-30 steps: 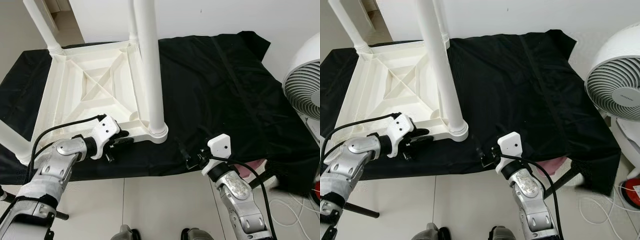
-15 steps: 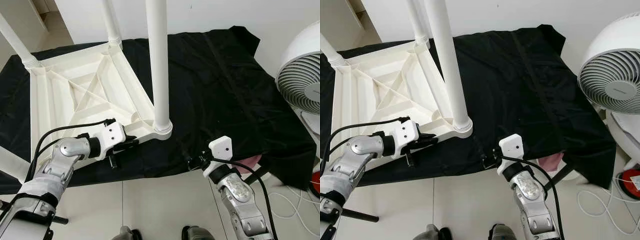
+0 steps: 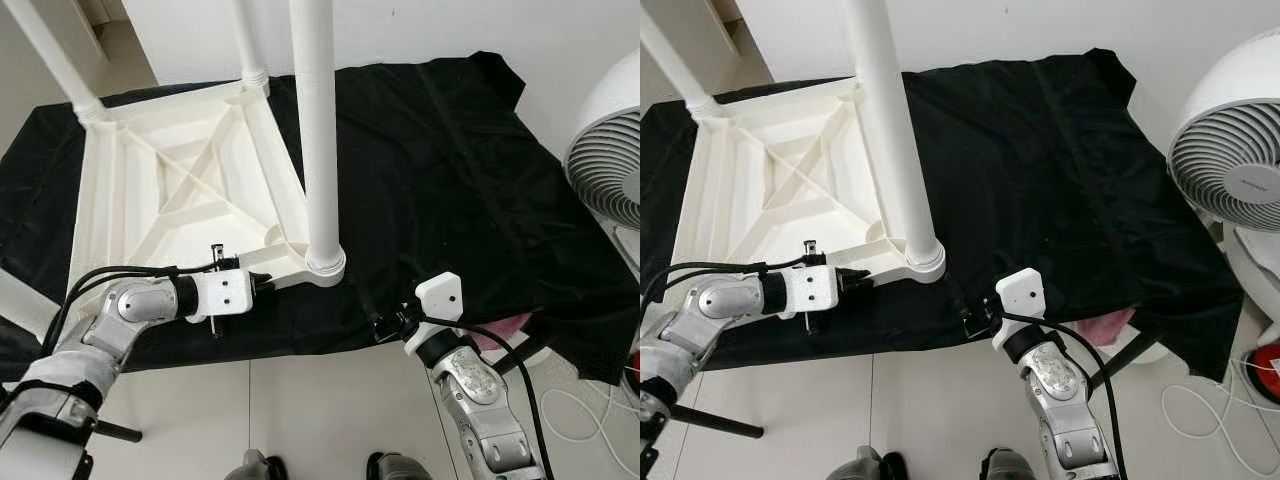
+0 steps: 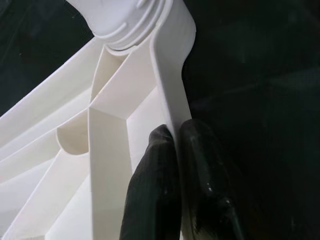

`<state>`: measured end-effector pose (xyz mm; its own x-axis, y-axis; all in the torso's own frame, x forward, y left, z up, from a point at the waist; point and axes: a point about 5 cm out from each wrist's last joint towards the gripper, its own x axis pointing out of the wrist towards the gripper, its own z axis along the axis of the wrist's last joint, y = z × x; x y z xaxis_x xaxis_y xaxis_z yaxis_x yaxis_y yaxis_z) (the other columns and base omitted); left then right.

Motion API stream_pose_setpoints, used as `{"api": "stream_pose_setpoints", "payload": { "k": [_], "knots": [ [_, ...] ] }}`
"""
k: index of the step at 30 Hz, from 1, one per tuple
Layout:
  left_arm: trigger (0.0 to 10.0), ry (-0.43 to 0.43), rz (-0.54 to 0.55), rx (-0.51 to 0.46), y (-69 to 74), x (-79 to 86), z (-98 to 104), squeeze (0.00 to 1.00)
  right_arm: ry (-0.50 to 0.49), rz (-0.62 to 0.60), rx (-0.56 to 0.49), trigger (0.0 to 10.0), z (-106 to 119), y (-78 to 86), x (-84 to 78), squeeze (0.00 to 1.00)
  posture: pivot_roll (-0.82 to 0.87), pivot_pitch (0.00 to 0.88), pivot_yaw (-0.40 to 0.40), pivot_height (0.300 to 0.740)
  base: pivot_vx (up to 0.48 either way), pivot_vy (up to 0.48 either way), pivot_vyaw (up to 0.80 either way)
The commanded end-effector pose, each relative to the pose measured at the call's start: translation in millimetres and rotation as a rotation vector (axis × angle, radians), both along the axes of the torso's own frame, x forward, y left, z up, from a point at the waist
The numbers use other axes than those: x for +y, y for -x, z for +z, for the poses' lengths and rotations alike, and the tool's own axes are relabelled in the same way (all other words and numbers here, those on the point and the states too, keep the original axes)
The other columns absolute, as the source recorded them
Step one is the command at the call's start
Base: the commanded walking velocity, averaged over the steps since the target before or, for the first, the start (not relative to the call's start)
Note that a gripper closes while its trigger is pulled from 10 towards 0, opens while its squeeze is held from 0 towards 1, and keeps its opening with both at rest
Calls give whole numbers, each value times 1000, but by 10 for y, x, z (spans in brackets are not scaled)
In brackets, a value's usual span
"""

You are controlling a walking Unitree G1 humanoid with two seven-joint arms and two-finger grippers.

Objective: Building children table

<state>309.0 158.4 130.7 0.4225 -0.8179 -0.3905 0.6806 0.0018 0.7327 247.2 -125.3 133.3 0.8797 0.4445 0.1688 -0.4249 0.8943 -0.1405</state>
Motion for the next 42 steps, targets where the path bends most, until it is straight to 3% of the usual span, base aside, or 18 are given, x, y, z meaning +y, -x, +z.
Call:
{"api": "stream_pose_setpoints", "payload": {
  "k": [1,4,5,11,12,13,14,16,17,19,20,26,27,42],
  "knots": [
    [0,-169,-87,58,116,18,-224,0,2,14,-5,10000,7,16,48,0,-128,158,139,740,0,0,0],
    [0,-175,-84,62,107,26,-229,0,1,14,-5,10000,6,19,50,0,-129,159,142,740,0,0,0],
    [10000,-183,-54,49,55,52,-223,0,0,12,-5,10000,5,23,54,0,-127,160,142,740,0,0,0],
    [10000,-146,25,60,-16,109,-221,0,-1,10,-4,10000,4,30,56,0,-128,161,144,740,0,0,0],
    [10000,-105,65,82,-37,135,-217,769,-2,9,-3,10000,3,32,54,0,-128,161,143,740,0,0,0],
    [10000,-105,65,82,-37,135,-217,769,-2,9,-3,10000,3,32,54,0,-128,161,143,740,0,0,0],
    [10000,-76,91,97,-50,152,-215,1000,-3,7,-3,10000,3,34,53,0,-128,161,143,740,0,0,0],
    [10000,-39,155,94,-73,212,-208,1000,-4,9,-3,10000,5,28,55,0,-126,159,138,740,0,0,0],
    [10000,-25,178,94,-73,245,-204,824,-5,12,-3,10000,6,25,56,0,-125,157,133,740,0,0,0],
    [10000,-16,194,97,-71,271,-200,824,-5,14,-3,10000,7,21,57,0,-125,157,133,740,0,0,0],
    [10000,-5,218,94,-69,318,-180,0,-7,18,-3,10000,12,14,60,0,-120,155,126,740,0,0,0],
    [10000,-31,245,46,-31,474,-124,0,-9,35,-5,10000,27,-16,81,0,-106,150,109,740,0,0,0],
    [10000,-53,262,27,14,577,-116,0,-5,53,-6,10000,33,-35,98,0,-90,147,89,740,0,0,0],
    [10000,-129,314,5,77,955,27,0,11,95,-8,10000,29,-76,128,0,-66,139,67,740,0,0,0]
  ]
}}
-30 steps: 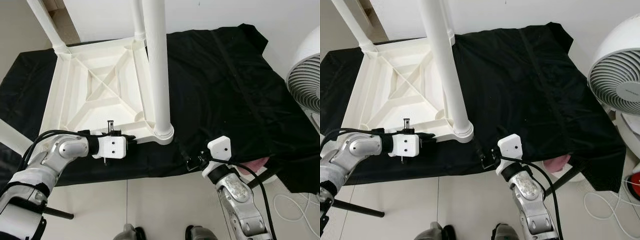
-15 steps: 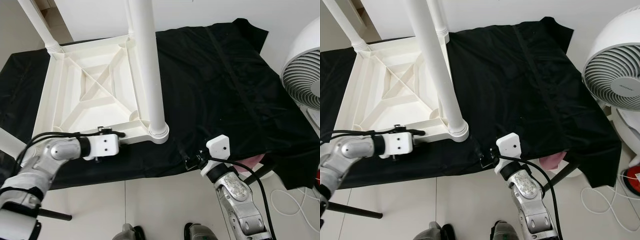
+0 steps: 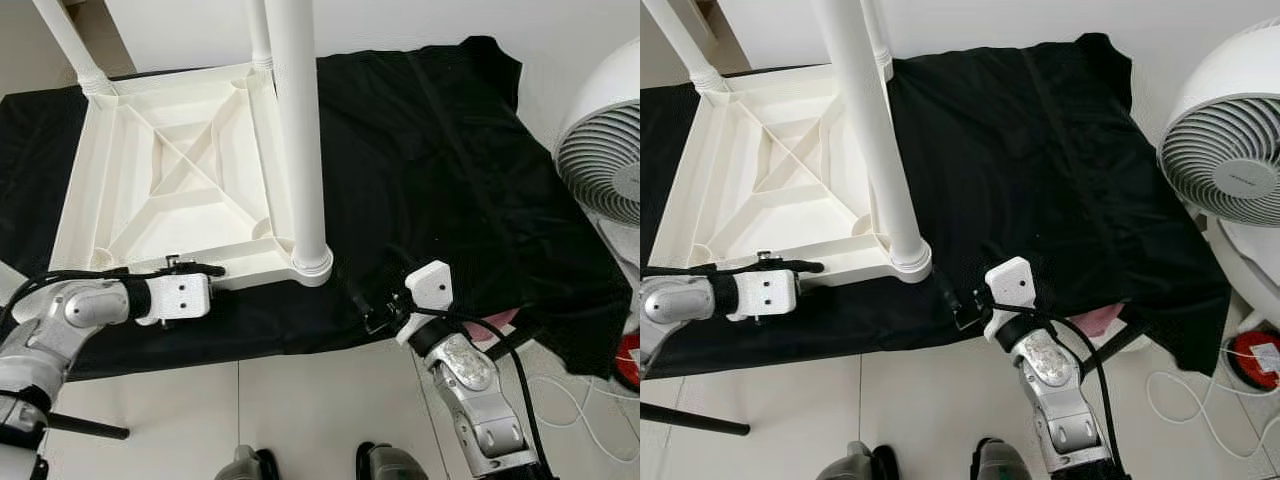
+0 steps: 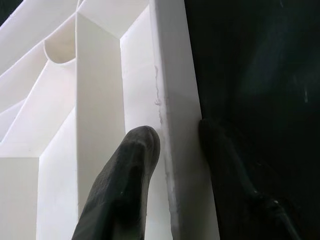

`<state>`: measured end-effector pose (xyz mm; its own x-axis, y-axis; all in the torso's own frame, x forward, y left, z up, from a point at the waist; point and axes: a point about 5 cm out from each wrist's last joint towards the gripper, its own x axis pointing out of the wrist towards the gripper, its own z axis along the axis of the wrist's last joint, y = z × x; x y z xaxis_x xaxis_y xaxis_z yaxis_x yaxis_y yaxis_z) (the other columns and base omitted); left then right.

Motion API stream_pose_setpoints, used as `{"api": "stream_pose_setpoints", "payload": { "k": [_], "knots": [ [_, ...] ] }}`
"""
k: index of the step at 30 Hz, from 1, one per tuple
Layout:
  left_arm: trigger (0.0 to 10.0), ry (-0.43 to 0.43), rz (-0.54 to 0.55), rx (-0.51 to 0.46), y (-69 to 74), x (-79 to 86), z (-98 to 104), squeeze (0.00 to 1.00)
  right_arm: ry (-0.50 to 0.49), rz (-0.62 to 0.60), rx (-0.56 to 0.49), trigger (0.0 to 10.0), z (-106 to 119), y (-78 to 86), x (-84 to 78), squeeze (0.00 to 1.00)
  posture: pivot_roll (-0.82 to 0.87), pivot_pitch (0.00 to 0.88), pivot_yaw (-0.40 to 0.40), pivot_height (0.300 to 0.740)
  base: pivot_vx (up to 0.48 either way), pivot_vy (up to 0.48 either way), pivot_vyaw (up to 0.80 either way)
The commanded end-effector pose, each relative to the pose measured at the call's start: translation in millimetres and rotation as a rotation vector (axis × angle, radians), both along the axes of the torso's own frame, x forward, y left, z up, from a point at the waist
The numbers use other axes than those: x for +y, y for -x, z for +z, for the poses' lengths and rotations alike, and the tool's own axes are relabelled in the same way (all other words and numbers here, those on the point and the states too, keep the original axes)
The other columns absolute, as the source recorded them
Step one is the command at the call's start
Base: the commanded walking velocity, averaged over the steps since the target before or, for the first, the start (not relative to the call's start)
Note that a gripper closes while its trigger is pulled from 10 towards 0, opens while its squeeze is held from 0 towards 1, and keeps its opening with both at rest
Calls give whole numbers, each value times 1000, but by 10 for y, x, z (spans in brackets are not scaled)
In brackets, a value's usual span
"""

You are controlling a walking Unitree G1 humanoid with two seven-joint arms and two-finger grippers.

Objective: Building children table

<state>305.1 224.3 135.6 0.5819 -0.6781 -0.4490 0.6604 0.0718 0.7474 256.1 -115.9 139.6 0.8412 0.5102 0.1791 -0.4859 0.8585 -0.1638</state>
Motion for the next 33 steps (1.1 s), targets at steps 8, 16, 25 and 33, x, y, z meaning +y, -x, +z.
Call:
{"api": "stream_pose_setpoints", "payload": {
  "k": [8,16,25,33],
  "knots": [
    [10000,-95,145,17,46,451,34,0,-4,26,14,10000,-49,19,48,0,-63,130,73,740,0,0,0],
    [10000,63,146,61,72,302,38,0,-5,31,16,10000,-59,7,49,0,-66,128,77,740,0,0,0],
    [10000,498,229,158,152,164,67,0,-4,23,9,10000,-54,-15,39,0,-72,126,80,740,0,0,0],
    [10000,848,331,219,325,146,98,0,-8,-21,-5,10000,-34,-136,-31,0,-65,119,77,740,0,0,0]
  ]
}}
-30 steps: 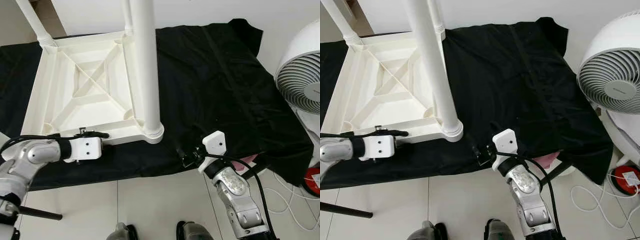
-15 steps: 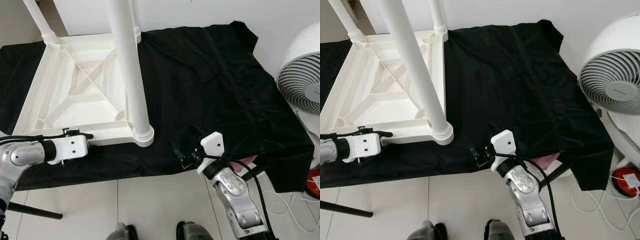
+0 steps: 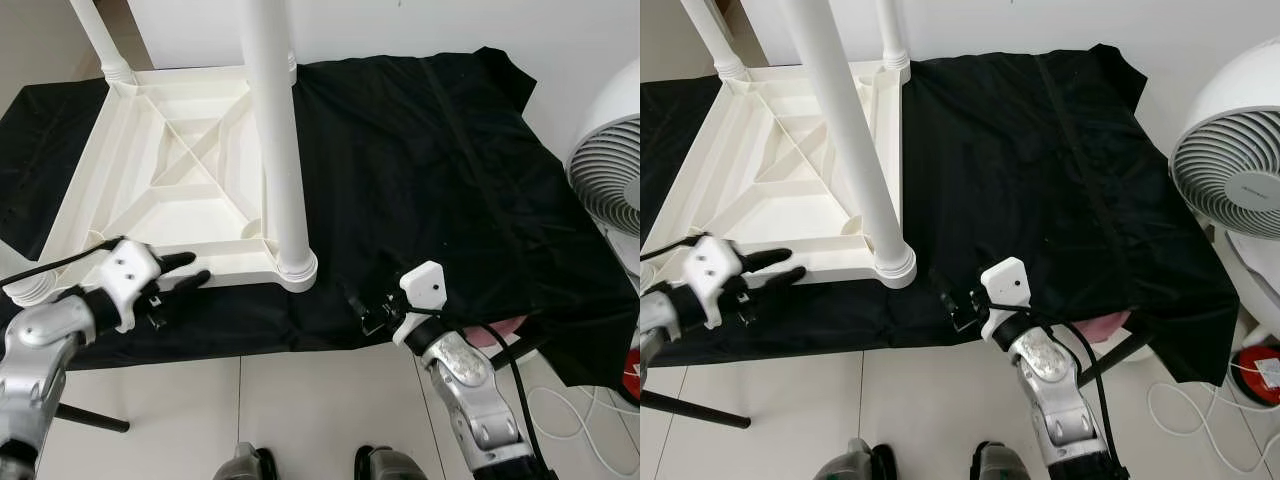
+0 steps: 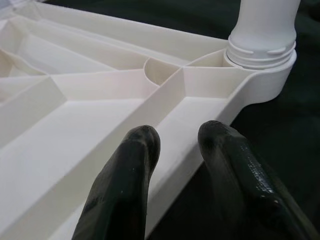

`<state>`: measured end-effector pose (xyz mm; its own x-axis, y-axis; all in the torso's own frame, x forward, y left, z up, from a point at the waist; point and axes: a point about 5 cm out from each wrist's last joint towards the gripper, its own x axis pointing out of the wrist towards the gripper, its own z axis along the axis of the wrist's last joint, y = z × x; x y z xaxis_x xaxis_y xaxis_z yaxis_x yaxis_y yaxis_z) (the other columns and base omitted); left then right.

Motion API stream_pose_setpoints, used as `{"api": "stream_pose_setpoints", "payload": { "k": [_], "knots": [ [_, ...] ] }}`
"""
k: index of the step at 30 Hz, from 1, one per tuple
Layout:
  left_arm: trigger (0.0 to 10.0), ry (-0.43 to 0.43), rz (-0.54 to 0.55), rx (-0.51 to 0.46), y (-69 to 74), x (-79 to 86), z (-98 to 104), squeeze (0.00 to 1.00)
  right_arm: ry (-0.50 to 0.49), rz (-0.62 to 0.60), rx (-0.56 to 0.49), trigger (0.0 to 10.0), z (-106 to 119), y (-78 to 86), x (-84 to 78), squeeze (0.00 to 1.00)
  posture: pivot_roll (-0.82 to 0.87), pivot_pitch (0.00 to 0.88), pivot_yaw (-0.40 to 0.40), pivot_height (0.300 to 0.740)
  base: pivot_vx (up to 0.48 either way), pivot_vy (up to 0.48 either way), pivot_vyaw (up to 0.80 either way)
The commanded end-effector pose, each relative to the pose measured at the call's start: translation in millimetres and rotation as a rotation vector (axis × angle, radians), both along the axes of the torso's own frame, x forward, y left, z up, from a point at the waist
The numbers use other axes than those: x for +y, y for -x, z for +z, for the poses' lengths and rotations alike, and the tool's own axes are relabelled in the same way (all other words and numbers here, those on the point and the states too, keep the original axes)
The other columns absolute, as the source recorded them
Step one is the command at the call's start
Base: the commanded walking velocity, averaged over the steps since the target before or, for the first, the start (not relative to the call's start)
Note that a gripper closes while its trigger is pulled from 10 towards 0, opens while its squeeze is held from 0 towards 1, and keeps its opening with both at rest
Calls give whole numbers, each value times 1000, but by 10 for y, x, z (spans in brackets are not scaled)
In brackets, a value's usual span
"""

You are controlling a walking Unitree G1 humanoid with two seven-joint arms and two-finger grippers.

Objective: Building children table

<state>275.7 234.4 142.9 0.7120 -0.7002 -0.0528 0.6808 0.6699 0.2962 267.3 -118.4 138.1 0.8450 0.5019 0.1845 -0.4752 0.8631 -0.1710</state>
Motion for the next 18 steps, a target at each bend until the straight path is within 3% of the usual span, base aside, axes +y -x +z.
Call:
{"api": "stream_pose_setpoints", "payload": {
  "k": [1,2,3,5,6,9,10,16,18],
  "knots": [
    [10000,92,79,15,31,45,25,0,-12,-11,3,10000,-18,-24,-6,0,-65,119,77,740,0,0,0],
    [10000,145,99,29,52,35,40,0,-13,-22,2,10000,-17,-47,-22,0,-65,119,77,740,0,0,0],
    [10000,145,99,29,52,35,40,0,-13,-22,2,10000,-17,-47,-22,0,-65,119,77,740,0,0,0],
    [10000,231,184,32,85,9,16,0,-41,-101,5,10000,13,-156,-104,0,-58,111,69,740,0,0,0],
    [10000,231,184,32,85,9,16,0,-41,-101,5,10000,13,-156,-104,0,-58,111,69,740,0,0,0],
    [10000,300,278,29,95,-22,-48,0,-51,-207,4,10000,39,-264,-187,0,-55,104,64,740,0,0,0],
    [10000,358,350,20,78,-19,-69,0,-58,-279,-4,10000,60,-315,-241,0,-55,104,64,740,0,0,0],
    [10000,474,510,-6,12,34,-69,0,-111,-421,-12,10000,69,-379,-348,0,-63,85,61,740,0,0,0],
    [10000,472,540,-18,-1,26,-71,0,-110,-445,-19,10000,70,-376,-363,0,-63,85,61,740,0,0,0]
  ]
}}
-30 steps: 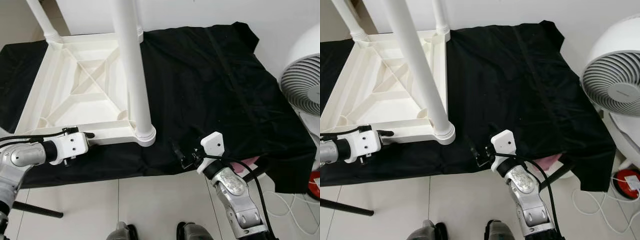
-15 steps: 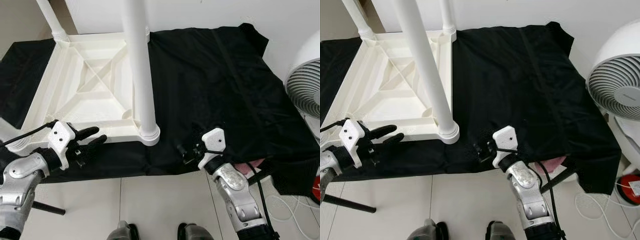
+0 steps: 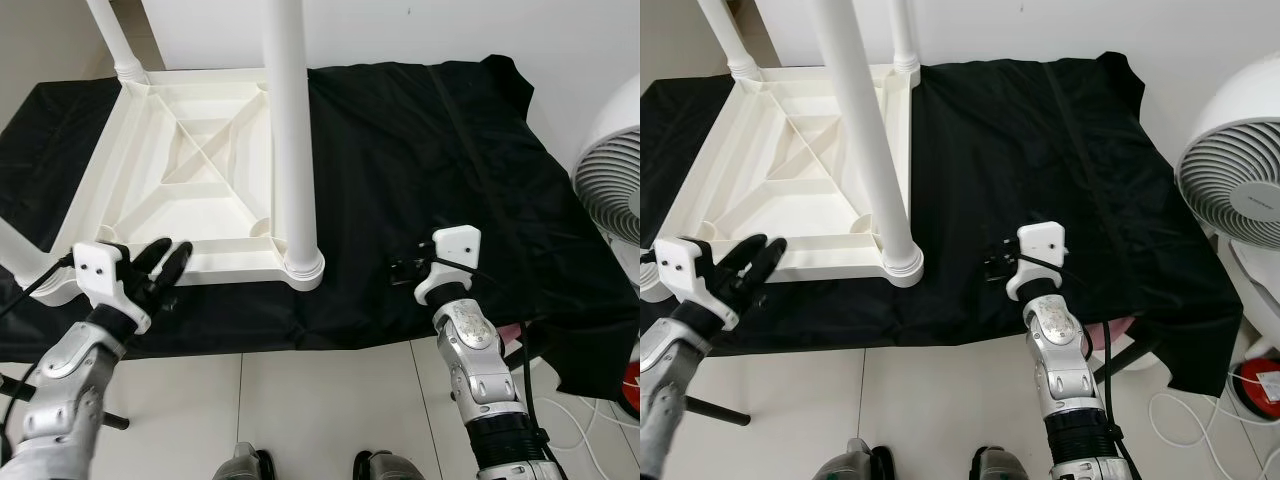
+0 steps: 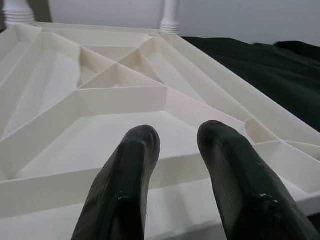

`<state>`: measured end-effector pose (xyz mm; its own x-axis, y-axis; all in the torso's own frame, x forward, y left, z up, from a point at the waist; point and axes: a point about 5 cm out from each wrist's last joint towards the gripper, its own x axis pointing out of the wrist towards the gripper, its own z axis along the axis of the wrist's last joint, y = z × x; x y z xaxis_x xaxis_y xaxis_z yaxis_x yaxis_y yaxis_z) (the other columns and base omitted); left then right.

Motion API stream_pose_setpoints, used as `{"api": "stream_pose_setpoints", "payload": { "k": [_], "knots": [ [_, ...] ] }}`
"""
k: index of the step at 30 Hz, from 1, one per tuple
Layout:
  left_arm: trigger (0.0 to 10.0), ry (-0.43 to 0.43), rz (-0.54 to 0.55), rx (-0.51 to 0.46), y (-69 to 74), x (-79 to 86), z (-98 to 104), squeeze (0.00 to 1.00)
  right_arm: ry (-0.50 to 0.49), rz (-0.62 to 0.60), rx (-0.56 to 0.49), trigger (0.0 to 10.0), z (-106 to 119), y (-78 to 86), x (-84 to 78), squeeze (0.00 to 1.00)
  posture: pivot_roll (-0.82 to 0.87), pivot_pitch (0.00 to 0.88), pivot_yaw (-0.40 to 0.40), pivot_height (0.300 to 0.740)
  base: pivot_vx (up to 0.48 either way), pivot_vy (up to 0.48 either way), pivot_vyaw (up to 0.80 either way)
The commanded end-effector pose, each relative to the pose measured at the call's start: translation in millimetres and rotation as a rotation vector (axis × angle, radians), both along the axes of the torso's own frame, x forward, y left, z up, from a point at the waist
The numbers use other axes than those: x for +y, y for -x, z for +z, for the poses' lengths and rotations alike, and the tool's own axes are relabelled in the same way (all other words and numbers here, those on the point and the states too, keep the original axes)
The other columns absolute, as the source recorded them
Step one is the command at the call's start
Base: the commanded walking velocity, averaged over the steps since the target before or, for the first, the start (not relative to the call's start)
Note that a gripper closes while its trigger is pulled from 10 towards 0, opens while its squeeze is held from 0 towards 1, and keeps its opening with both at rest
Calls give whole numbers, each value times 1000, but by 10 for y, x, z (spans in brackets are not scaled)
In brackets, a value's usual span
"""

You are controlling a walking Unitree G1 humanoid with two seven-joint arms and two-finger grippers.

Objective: Building children table

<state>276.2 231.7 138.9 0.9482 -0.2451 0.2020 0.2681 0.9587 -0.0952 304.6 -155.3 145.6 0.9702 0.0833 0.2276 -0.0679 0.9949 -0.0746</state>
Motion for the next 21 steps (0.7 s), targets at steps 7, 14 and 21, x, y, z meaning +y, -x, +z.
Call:
{"api": "stream_pose_setpoints", "payload": {
  "k": [7,14,21],
  "knots": [
    [10000,-7,167,-23,-39,-45,-15,0,10,-51,-37,10000,-23,48,25,0,-80,63,69,740,0,0,0],
    [10000,-7,288,-43,25,-169,76,0,32,-71,-97,10000,63,121,63,0,-91,48,117,740,0,0,0],
    [10000,31,315,-15,105,-200,-29,0,28,-78,-96,10000,-22,185,24,0,-95,47,123,740,0,0,0]
  ]
}}
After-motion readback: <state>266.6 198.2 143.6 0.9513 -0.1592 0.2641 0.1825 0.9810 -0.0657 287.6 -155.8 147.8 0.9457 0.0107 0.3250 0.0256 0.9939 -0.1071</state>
